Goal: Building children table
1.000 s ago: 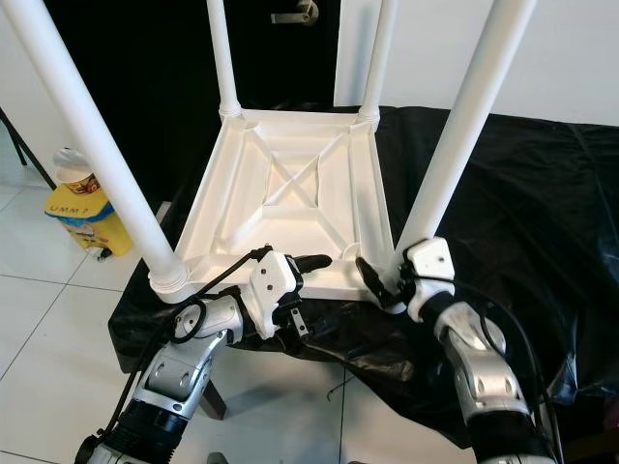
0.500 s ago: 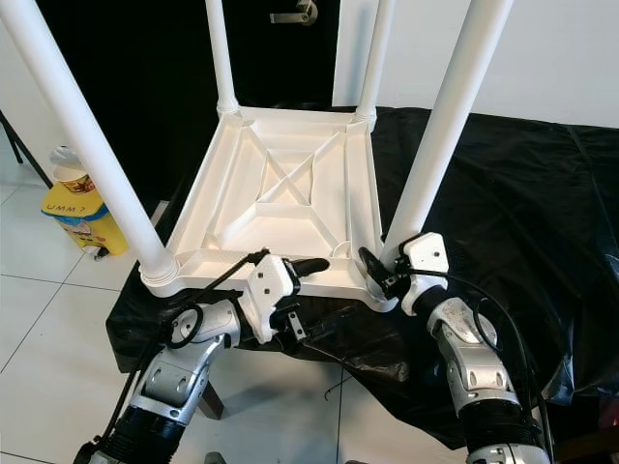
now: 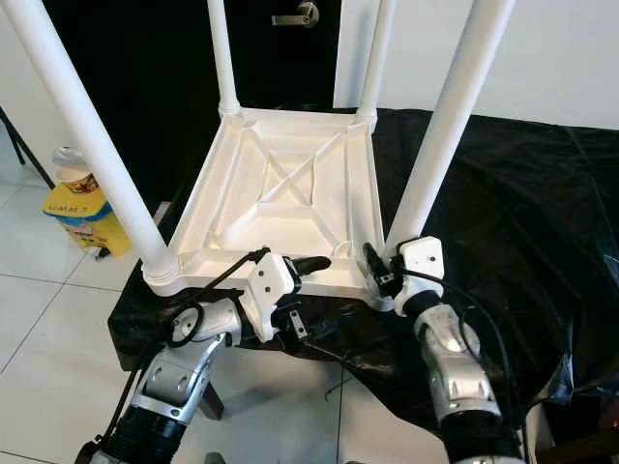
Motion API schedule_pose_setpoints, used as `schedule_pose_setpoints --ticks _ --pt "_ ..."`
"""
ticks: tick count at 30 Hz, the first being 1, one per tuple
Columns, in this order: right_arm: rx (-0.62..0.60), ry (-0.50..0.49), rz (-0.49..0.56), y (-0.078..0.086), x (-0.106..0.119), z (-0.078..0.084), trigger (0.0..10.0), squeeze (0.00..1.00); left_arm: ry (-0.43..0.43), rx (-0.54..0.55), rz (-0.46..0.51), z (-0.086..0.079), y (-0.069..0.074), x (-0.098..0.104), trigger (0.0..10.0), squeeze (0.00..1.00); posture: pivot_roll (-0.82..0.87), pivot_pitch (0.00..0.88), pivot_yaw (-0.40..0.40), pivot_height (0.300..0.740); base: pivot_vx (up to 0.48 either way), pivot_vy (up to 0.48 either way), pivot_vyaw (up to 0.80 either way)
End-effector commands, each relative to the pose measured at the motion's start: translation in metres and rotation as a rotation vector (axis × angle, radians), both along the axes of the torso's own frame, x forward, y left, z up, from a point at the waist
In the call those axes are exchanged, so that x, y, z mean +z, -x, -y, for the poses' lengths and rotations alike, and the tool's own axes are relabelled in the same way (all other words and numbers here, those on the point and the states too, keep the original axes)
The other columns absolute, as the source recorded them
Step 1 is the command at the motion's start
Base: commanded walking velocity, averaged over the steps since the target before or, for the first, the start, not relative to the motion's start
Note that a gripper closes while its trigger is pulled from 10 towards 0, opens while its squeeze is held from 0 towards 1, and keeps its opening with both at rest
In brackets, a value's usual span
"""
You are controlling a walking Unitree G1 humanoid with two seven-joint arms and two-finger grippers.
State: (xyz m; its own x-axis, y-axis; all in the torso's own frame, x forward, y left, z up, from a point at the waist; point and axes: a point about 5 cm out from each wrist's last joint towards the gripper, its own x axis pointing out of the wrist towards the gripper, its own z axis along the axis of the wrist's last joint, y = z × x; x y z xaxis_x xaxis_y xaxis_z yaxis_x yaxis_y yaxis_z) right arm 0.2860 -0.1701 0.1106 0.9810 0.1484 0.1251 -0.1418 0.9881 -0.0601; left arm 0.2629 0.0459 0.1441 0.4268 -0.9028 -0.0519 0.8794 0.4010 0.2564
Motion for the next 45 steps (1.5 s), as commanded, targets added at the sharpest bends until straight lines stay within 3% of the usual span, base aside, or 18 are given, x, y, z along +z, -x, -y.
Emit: schedule_pose_setpoints --ticks 1,4,9,10,19,20,21,22,28,32,34,38,39,45 --pt "-0.056 0.014 -0.083 0.006 -0.017 0.006 10.0 0.00 0.006 0.111 0.004 -0.004 -0.005 -0.001 10.0 0.00 -0.03 0.020 -0.044 0.740 0.000 0.000 0.00" --pt "-0.165 -0.022 -0.073 0.008 -0.018 -0.001 10.0 0.00 -0.069 0.117 0.007 -0.016 -0.010 -0.008 10.0 0.00 -0.03 0.020 -0.047 0.740 0.000 0.000 0.00" --pt "-0.220 -0.033 -0.070 0.010 -0.018 -0.003 10.0 0.00 -0.128 0.133 0.010 -0.023 -0.013 -0.015 10.0 0.00 -0.03 0.020 -0.050 0.740 0.000 0.000 0.00" --pt "-0.222 -0.044 -0.073 0.011 -0.018 -0.005 10.0 1.00 -0.149 0.139 0.006 -0.025 -0.014 -0.018 10.0 0.00 -0.03 0.018 -0.050 0.740 0.000 0.000 0.00" --pt "-0.173 -0.075 -0.056 0.018 -0.015 -0.006 10.0 1.00 -0.247 0.178 -0.007 -0.035 -0.022 -0.032 10.0 0.00 -0.04 0.007 -0.047 0.740 0.000 0.000 0.00" --pt "-0.170 -0.071 -0.047 0.018 -0.013 -0.005 10.0 0.22 -0.272 0.201 0.001 -0.039 -0.026 -0.034 10.0 0.00 -0.04 0.006 -0.047 0.740 0.000 0.000 0.00" --pt "-0.170 -0.071 -0.047 0.018 -0.013 -0.005 10.0 0.22 -0.272 0.201 0.001 -0.039 -0.026 -0.034 10.0 0.00 -0.04 0.006 -0.047 0.740 0.000 0.000 0.00" --pt "-0.164 -0.072 -0.044 0.019 -0.012 -0.005 10.0 0.00 -0.295 0.225 0.009 -0.043 -0.031 -0.035 10.0 0.00 -0.04 0.006 -0.047 0.740 0.000 0.000 0.00" --pt "-0.153 -0.058 -0.040 0.020 -0.009 -0.004 10.0 0.00 -0.391 0.341 0.076 -0.061 -0.060 -0.031 10.0 0.00 -0.06 0.000 -0.046 0.740 0.000 0.000 0.00" --pt "-0.152 -0.058 -0.040 0.019 -0.008 -0.004 10.0 0.00 -0.396 0.350 0.088 -0.063 -0.064 -0.029 10.0 0.00 -0.06 0.000 -0.046 0.740 0.000 0.000 0.00" --pt "-0.147 -0.057 -0.033 0.016 -0.006 -0.004 10.0 0.00 -0.415 0.398 0.147 -0.069 -0.078 -0.018 10.0 0.00 -0.07 0.000 -0.042 0.740 0.000 0.000 0.00" --pt "-0.145 -0.056 -0.030 0.015 -0.005 -0.004 10.0 0.00 -0.426 0.422 0.177 -0.072 -0.085 -0.013 10.0 0.00 -0.07 0.000 -0.042 0.740 0.000 0.000 0.00" --pt "-0.139 -0.056 -0.028 0.013 -0.004 -0.005 10.0 0.00 -0.460 0.462 0.233 -0.078 -0.096 -0.004 10.0 0.00 -0.07 0.000 -0.041 0.740 0.000 0.000 0.00" --pt "-0.134 -0.054 -0.023 0.011 -0.002 -0.006 10.0 0.00 -0.443 0.521 0.312 -0.080 -0.109 0.013 10.0 0.00 -0.07 0.000 -0.036 0.740 0.000 0.000 0.00"
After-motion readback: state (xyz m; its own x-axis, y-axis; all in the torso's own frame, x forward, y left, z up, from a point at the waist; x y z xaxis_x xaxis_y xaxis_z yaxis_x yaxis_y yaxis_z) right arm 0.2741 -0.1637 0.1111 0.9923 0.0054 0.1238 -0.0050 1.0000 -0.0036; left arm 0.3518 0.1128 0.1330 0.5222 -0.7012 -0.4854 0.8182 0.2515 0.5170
